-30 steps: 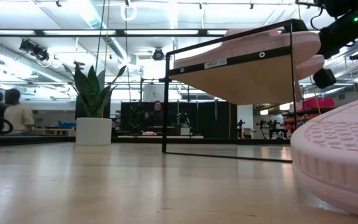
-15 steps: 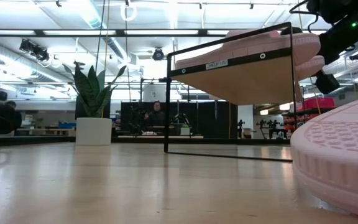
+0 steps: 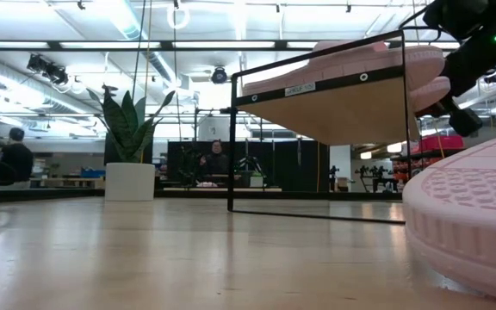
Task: Pick and place slides into the shelf
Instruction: Put the pink slide on the shelf
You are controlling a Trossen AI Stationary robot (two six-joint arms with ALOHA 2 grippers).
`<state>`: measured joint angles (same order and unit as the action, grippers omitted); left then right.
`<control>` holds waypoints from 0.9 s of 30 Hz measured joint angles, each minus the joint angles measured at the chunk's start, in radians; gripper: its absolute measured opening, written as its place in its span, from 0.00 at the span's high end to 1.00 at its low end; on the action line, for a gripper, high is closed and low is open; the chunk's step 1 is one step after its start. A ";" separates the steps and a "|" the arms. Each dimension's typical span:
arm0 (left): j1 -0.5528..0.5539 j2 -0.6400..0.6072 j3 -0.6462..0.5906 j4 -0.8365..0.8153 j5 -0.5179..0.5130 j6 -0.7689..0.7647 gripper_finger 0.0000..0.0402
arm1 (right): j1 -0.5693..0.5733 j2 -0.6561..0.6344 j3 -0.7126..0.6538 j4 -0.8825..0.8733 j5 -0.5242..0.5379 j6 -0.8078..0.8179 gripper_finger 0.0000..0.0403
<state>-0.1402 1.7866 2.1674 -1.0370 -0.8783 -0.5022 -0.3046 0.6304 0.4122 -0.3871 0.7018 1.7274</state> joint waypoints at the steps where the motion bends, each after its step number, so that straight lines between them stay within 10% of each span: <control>1: 0.000 0.000 0.000 0.000 0.000 -0.001 0.50 | 0.000 0.000 0.000 -0.001 -0.001 -0.001 0.76; 27: 0.000 0.000 0.000 0.000 0.000 -0.001 0.51 | -0.027 0.000 0.083 -0.131 -0.032 -0.163 0.61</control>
<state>-0.1402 1.7866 2.1674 -1.0367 -0.8781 -0.5031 -0.3317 0.6308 0.4950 -0.5185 0.6693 1.5643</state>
